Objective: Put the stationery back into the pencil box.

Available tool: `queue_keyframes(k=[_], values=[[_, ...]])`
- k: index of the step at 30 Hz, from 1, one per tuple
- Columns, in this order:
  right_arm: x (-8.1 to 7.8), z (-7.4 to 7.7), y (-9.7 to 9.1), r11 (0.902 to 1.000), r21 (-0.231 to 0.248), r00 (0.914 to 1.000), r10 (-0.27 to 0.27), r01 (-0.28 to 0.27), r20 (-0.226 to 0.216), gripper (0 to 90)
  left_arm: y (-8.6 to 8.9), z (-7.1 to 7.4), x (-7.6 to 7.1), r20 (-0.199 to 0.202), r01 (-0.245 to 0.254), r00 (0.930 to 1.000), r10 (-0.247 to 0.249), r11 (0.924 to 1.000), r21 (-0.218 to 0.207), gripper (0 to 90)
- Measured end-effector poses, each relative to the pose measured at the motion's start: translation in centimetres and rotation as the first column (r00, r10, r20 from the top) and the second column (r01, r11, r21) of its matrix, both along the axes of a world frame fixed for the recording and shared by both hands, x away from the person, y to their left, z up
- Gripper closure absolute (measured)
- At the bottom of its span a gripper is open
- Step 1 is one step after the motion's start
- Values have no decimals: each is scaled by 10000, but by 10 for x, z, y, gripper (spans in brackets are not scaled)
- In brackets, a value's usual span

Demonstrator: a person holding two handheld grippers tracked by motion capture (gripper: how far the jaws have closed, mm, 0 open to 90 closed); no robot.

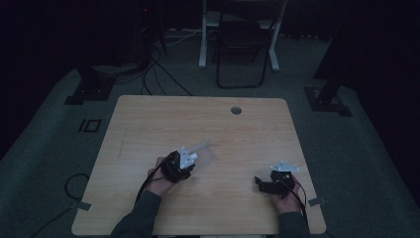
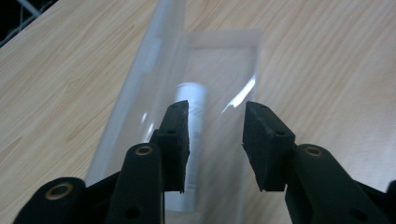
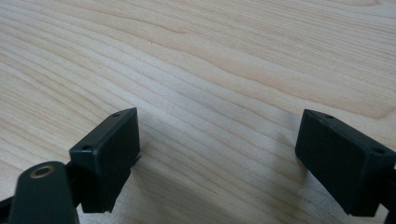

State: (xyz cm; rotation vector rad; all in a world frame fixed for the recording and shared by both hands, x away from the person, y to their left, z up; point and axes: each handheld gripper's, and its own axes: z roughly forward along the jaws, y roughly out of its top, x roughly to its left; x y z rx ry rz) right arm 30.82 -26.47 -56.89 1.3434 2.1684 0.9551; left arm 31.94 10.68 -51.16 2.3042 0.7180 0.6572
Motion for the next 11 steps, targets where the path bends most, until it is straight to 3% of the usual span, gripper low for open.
queue_keyframes(k=[7, 11], values=[[0, 0, 0, 10000, -1, 10000, 5, -5, 4, 137, -2, 3, -9, -270, 263, 9992, -284, 9968, -751, 584], [0, 0, 0, 10000, -1, 10000, 3, -3, 2, 137, -4, -3, -15, -614, 210, 9977, -280, 9936, -1112, 577]])
